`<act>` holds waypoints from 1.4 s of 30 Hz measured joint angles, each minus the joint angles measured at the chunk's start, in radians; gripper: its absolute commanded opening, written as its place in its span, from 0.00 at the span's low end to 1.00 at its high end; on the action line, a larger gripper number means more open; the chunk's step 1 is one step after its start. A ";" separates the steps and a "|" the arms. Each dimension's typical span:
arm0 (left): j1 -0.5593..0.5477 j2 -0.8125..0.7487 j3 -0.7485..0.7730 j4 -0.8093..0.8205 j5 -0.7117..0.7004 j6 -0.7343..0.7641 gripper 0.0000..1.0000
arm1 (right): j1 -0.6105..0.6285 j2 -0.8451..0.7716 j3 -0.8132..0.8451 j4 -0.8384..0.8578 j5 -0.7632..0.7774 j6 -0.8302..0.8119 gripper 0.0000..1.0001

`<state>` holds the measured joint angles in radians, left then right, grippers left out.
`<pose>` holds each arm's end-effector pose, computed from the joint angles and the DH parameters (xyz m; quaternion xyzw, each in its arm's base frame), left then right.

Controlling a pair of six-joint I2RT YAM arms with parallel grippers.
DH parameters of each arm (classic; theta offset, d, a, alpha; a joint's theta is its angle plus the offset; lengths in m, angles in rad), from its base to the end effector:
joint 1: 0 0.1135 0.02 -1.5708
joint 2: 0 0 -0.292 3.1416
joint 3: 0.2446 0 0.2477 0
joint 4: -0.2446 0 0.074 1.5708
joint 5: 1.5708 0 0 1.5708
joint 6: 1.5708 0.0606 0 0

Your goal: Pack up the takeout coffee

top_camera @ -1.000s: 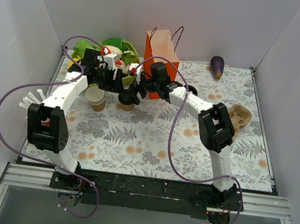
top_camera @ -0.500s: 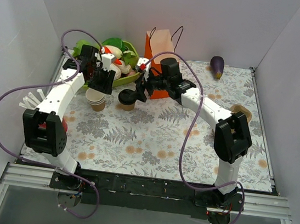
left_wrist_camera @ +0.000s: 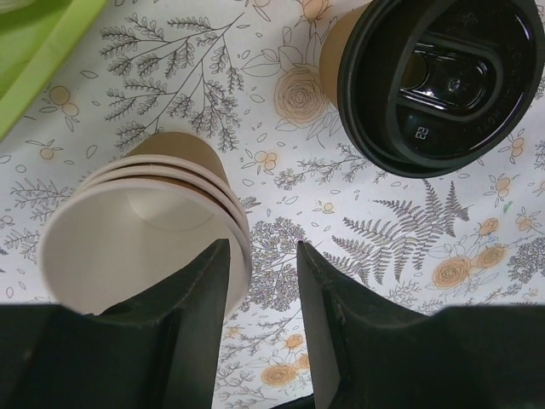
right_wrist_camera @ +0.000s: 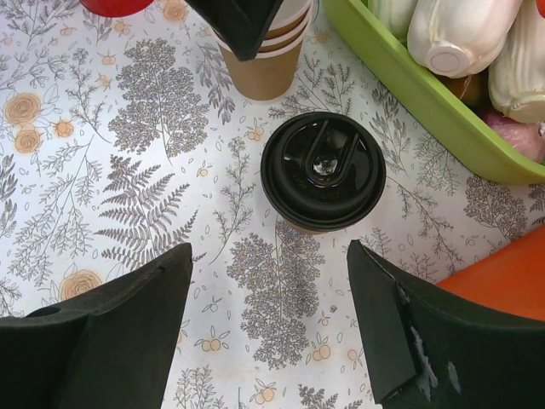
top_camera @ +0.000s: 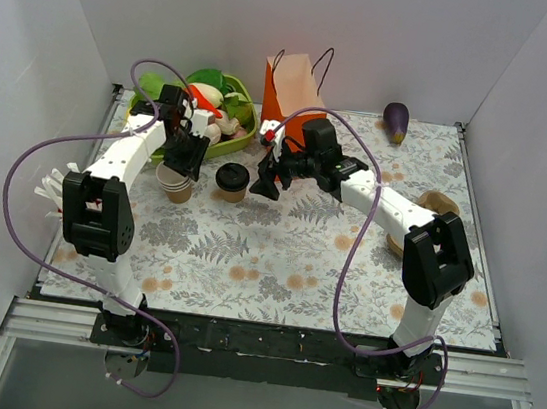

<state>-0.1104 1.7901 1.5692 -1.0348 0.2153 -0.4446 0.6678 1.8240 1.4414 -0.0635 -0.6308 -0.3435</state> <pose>0.3687 -0.0539 0.2777 -0.1467 0.9710 -0.1448 0.1210 0.3307 0.3064 0.3091 -0.5343 0.6235 0.3408 0.4579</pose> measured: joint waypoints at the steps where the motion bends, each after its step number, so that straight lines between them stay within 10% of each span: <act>1: 0.000 0.000 0.006 -0.002 -0.002 0.000 0.34 | 0.000 0.000 -0.002 -0.003 0.001 0.000 0.80; 42: 0.010 0.007 0.052 -0.068 -0.050 0.029 0.09 | -0.008 -0.001 -0.020 -0.002 0.010 -0.004 0.79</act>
<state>-0.1009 1.7973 1.6211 -1.1027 0.1658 -0.4152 0.6601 1.8229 1.4216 -0.0654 -0.6212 -0.3477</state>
